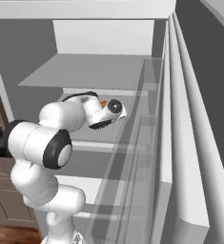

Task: Pick up the pear and banana from the fridge and place one fruit on each plate on the dining counter.

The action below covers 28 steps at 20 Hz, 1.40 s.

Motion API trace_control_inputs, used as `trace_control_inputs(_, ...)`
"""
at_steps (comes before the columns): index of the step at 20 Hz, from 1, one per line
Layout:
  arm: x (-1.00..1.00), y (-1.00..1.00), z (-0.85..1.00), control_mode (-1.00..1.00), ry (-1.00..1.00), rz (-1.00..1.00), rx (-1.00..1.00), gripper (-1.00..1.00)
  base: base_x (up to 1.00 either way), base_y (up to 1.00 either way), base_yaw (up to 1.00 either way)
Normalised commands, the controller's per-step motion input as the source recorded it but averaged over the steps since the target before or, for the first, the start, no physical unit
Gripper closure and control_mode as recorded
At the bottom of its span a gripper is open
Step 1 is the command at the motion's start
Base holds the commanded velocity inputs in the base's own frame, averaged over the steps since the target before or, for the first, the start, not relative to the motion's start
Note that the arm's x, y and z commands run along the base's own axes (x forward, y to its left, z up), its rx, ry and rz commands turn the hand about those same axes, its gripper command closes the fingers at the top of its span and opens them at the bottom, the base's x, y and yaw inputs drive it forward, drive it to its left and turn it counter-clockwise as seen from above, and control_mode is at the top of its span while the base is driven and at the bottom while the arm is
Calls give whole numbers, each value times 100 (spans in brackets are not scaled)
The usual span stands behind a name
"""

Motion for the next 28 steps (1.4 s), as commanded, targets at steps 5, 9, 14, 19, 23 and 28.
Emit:
trace_control_inputs(5,-100,25,40,-100,-25,-3,2,100,0,0,0)
trace_control_inputs(9,-100,41,64,-100,-6,0,-8,100,0,0,0)
trace_control_inputs(14,-100,13,79,-100,-2,0,-1,100,0,0,0)
trace_control_inputs(19,-98,0,82,-100,5,0,-1,100,0,0,0)
trace_control_inputs(23,-84,0,39,-100,17,0,-4,100,0,0,0)
trace_control_inputs(28,-58,14,16,-100,30,-4,-13,100,0,0,0)
